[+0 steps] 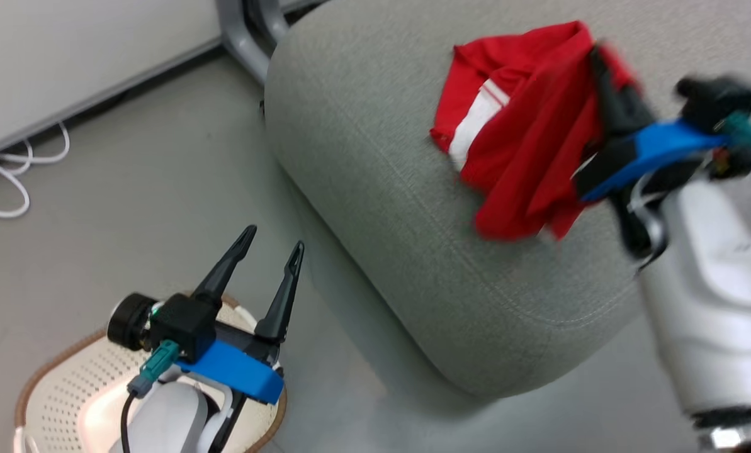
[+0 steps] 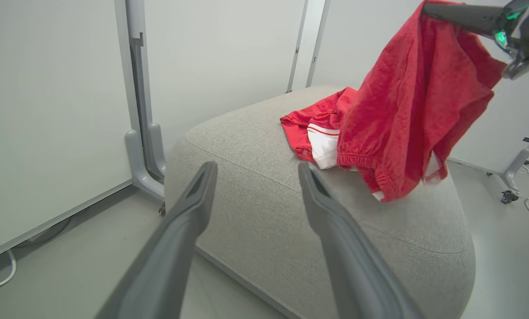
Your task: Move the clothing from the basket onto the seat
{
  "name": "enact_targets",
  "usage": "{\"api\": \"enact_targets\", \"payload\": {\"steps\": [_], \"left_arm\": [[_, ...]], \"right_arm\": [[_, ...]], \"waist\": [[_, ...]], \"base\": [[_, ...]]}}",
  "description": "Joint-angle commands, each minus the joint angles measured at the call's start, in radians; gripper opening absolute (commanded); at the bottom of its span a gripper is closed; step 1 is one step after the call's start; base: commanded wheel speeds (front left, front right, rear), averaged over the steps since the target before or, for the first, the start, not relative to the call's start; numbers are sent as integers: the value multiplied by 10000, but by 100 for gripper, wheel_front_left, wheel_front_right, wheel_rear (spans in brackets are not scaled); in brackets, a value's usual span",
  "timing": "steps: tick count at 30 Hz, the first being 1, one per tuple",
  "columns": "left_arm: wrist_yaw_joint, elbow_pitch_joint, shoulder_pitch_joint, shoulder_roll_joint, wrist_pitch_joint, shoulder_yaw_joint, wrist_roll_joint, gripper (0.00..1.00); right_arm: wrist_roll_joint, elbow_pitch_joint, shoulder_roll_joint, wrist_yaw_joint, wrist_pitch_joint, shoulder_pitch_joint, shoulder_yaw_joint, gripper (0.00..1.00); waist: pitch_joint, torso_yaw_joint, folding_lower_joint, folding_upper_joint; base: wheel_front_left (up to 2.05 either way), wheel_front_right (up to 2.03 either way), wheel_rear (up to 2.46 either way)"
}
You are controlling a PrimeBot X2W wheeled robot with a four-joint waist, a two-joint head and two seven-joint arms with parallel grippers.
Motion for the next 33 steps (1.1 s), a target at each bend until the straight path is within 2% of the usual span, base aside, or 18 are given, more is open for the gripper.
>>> {"api": "enact_targets", "payload": {"steps": [1,8,10,13,17,25,33], "left_arm": [[-21,-108,-458,182,-26,-182,60,100],[-21,-462,-1778,691,-26,-1088,-7,100],[-21,-523,-1958,734,-26,-1151,-7,100],[-21,-731,-2635,829,-26,-1520,-14,100],[-21,-874,-3149,899,-26,-1653,46,100],[-21,-1039,-3486,820,-26,-1660,149,100],[-21,-990,-3249,885,-26,-1465,162,100]], "right_arm": [[-306,-82,-452,1,144,-755,-323,0],[-809,-403,-2129,1,818,-2880,-1660,0],[-753,-454,-2290,1,826,-3123,-1897,0],[-664,-697,-2837,1,928,-3545,-2867,0],[-708,-634,-3011,1,928,-3233,-3362,0],[-774,213,-2740,1,586,-2474,-3915,0],[-937,963,-2610,1,124,-2123,-3801,0]], "waist": [[931,543,0,-1],[2485,1514,0,-1],[2659,1628,0,-1],[3398,2187,0,-1],[3939,2582,0,-1],[4448,2939,0,-1],[4419,2807,0,-1]], "base": [[0,0,0],[0,0,0],[0,0,0],[0,0,0],[0,0,0],[0,0,0],[0,0,0]]}}
